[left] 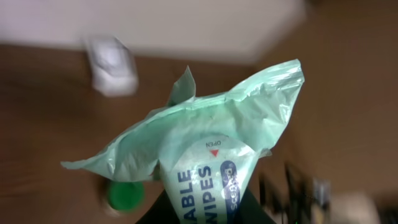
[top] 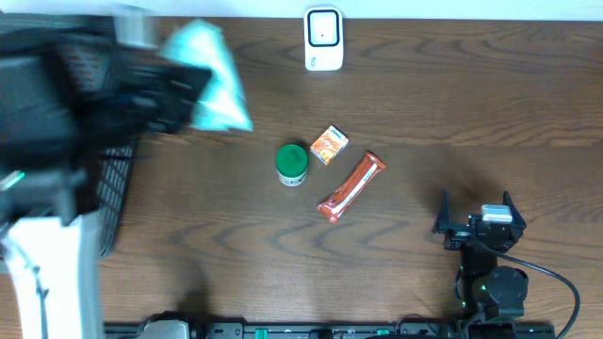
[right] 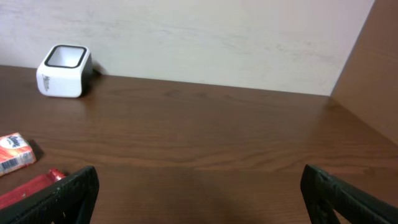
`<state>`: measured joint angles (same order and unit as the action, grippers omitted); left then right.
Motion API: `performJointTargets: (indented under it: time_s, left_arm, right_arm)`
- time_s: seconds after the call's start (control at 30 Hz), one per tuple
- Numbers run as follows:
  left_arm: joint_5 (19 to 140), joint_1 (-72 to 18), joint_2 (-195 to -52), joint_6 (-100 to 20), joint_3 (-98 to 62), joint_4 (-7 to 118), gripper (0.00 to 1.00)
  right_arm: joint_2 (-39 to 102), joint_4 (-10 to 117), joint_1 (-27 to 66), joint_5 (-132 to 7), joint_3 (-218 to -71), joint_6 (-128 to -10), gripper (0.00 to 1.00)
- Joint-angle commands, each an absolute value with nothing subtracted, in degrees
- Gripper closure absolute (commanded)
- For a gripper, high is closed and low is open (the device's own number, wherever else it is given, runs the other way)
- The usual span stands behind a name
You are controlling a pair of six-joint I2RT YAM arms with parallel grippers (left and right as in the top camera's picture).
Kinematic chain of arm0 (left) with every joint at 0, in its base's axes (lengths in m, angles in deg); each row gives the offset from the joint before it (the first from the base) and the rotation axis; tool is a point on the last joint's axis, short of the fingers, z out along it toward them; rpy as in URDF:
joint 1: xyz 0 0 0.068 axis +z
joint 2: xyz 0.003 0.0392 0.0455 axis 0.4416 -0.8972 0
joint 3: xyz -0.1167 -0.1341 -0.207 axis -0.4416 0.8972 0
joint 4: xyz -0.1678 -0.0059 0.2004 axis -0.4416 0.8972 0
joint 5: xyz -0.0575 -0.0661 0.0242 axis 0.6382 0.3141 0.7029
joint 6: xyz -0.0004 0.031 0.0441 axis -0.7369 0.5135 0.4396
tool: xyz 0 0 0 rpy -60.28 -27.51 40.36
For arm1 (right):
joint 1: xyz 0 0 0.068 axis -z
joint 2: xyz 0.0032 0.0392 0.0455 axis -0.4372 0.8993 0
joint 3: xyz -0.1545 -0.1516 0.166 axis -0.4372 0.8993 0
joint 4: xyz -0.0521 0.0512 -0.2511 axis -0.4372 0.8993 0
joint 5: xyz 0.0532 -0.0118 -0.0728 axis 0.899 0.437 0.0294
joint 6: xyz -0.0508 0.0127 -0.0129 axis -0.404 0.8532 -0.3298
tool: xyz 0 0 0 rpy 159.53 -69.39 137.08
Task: Scan the item barcode
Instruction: 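Grasp the wipes pack with the left gripper and lift it out, then hold the wipes pack under the scanner with the left gripper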
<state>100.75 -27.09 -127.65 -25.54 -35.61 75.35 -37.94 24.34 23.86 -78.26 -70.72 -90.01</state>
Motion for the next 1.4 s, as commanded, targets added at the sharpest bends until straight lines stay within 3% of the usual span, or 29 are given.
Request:
performJointTargets:
  time_s: [0.0, 0.2, 0.4, 0.7, 0.93, 1.2, 1.37]
  left_arm:
    - [103.0, -37.5, -133.0, -7.2, -32.9, 77.9, 0.93]
    - [103.4, -50.4, -145.2, -1.5, -32.5, 83.3, 0.92]
    - [108.5, -57.2, -155.3, -1.3, -32.5, 83.8, 0.93]
    - [127.7, -59.0, -165.3, -10.0, -32.5, 83.7, 0.92]
    - [133.6, -59.0, -167.8, -20.6, -32.5, 81.5, 0.92]
    - [130.3, -58.1, -167.8, -38.5, -32.5, 69.4, 0.92]
    - [112.0, -55.2, -167.8, -58.7, -32.5, 60.5, 0.92]
  right_arm:
    - [-38.1, 24.6, 23.7, -78.6, -70.7, -90.8, 0.01]
    - [-38.1, 24.6, 23.7, -78.6, -70.7, -90.8, 0.01]
    - [-38.1, 24.6, 23.7, -78.6, -70.7, -90.8, 0.01]
    - [-38.1, 24.6, 23.7, -78.6, -70.7, -90.8, 0.01]
    - [-38.1, 24.6, 23.7, -78.6, -70.7, -90.8, 0.01]
    - [-38.1, 24.6, 23.7, -78.6, -70.7, -90.8, 0.01]
    - [-38.1, 24.6, 23.7, -78.6, -70.7, -90.8, 0.01]
